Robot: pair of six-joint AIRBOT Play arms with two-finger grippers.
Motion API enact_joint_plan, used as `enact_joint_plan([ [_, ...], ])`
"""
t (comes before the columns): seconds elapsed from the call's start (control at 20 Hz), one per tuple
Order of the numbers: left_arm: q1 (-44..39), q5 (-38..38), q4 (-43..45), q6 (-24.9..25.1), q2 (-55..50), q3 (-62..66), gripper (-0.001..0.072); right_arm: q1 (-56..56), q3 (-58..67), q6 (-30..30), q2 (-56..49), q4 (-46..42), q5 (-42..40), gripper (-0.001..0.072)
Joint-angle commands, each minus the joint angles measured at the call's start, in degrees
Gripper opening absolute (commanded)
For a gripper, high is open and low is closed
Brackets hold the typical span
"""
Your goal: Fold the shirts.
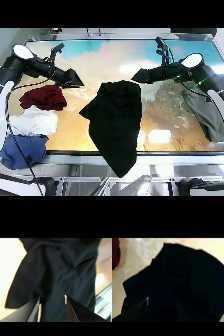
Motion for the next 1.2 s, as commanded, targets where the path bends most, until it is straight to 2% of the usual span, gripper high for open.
enact_joint_plan([
  [0.0,3.6,-4.3,0.0,1.9,-1.6,-3.6,0.0341,-2.2,-1.6,1.4,-1.0,-0.1,15.9,0.0402],
  [0.15,2.6,-3.1,0.3,3.0,-0.7,-11.5,0.0341,0.3,-10.1,1.8,-0.9,0.6,19.5,0.0395],
  [0.35,-3.3,0.3,-0.3,4.8,-0.8,-20.5,0.0341,6.9,-20.7,-1.1,-0.7,4.0,13.9,0.0383],
  [0.65,-14.5,8.5,-1.0,5.3,-0.8,-23.6,0.0341,1.2,-18.0,-0.8,-0.6,4.0,2.3,0.0383],
  [0.85,-16.5,12.0,-0.9,5.4,-0.8,-23.6,0.0341,-1.0,-17.8,-0.9,-0.7,4.9,-6.1,0.0383],
  [1.05,-12.0,5.5,0.3,6.1,-0.6,-21.8,0.0342,-2.0,-16.5,-1.0,-0.7,4.7,-12.2,0.0385],
  [1.1,-10.1,3.5,0.7,6.1,-0.3,-21.1,0.0342,-2.8,-15.8,-1.1,-0.7,4.7,-12.1,0.0461],
  [1.15,-8.1,2.3,0.7,5.0,0.4,-21.0,0.0342,-3.6,-15.4,-1.0,-0.7,4.9,-12.1,0.0638],
])
